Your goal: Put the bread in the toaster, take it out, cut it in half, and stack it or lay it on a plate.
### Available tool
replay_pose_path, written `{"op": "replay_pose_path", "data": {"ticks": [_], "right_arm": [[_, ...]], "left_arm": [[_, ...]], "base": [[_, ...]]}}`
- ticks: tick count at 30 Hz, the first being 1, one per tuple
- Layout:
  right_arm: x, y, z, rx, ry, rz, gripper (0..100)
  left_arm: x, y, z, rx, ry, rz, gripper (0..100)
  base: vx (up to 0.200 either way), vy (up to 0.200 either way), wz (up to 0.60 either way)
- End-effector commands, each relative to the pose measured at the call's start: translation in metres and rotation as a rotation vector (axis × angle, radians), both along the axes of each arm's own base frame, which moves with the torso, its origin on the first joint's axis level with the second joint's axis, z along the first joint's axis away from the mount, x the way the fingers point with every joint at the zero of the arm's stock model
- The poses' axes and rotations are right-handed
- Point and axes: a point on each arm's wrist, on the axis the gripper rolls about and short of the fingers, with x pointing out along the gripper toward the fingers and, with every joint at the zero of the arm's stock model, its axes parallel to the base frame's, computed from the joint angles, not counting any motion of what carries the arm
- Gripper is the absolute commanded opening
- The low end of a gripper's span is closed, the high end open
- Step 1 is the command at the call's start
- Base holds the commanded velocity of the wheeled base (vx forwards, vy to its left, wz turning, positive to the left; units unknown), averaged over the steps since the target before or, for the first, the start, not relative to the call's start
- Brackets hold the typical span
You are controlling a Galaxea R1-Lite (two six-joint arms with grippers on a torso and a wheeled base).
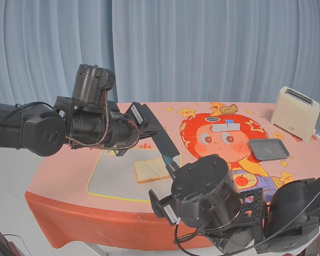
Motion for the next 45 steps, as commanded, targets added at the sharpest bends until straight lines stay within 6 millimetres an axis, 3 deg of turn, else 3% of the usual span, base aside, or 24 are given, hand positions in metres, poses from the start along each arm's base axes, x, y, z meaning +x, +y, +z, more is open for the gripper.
{"op": "replay_pose_path", "data": {"ticks": [1, 9, 15, 28, 29, 45], "right_arm": [[0.0, 0.004, -0.001, -0.013, -0.004, -0.008, 100], [0.012, 0.01, 0.004, -0.006, -0.016, -0.047, 100], [0.016, 0.016, -0.009, -0.034, -0.001, -0.052, 100], [0.02, 0.019, -0.008, -0.033, -0.016, -0.075, 100], [0.02, 0.019, -0.007, -0.03, -0.019, -0.077, 0], [0.019, 0.016, -0.004, -0.022, -0.02, -0.079, 0]], "left_arm": [[0.0, -0.001, 0.0, 0.0, 0.001, -0.002, 0], [-0.004, 0.0, 0.0, 0.001, 0.005, -0.004, 0], [-0.005, 0.001, -0.001, 0.004, 0.01, -0.006, 0], [-0.006, 0.001, 0.0, 0.002, 0.007, -0.006, 0], [-0.007, 0.002, 0.001, 0.001, 0.005, -0.006, 0], [-0.011, 0.004, 0.002, -0.003, 0.008, -0.005, 0]], "base": [[0.0, 0.0, 0.0], [0.0, 0.0, 0.0], [0.0, 0.0, 0.0], [0.0, 0.0, 0.0], [0.0, 0.0, 0.0], [0.0, 0.0, 0.0]]}}
